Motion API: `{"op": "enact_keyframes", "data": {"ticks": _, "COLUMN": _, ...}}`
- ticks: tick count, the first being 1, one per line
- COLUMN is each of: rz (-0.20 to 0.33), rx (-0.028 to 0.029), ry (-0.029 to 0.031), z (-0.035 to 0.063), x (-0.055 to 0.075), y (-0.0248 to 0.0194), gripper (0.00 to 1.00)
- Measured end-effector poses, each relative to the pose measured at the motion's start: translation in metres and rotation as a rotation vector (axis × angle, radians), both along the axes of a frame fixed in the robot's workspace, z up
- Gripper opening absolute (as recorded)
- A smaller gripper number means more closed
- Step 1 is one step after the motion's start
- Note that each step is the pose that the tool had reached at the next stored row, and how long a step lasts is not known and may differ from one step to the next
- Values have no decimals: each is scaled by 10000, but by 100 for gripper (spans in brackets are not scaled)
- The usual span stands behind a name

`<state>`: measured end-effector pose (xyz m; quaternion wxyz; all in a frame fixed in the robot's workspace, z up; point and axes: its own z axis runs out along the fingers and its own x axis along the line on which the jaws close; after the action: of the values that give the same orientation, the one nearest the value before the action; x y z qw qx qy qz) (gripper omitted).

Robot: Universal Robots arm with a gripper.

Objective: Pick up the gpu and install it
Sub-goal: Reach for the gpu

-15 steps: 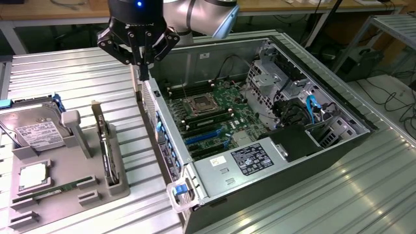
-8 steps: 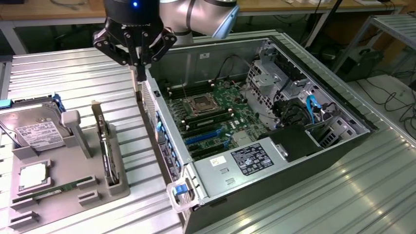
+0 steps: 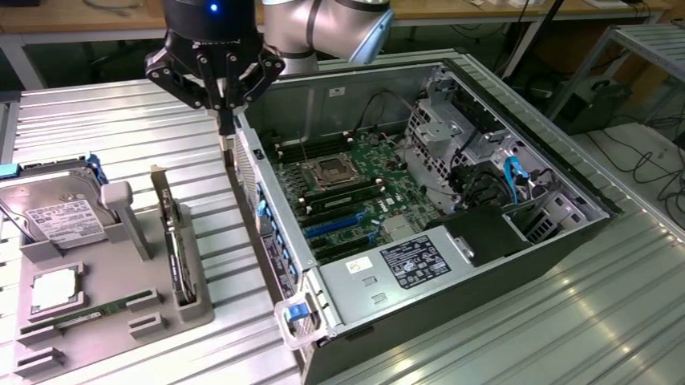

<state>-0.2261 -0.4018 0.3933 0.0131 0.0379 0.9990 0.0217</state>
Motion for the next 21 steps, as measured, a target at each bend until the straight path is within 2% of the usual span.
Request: {"op": "enact_keyframes", "data": {"ticks": 21, "rz": 0, "rx": -1, "ry": 1, "z": 0, "x": -195, "y": -23, "gripper": 11}}
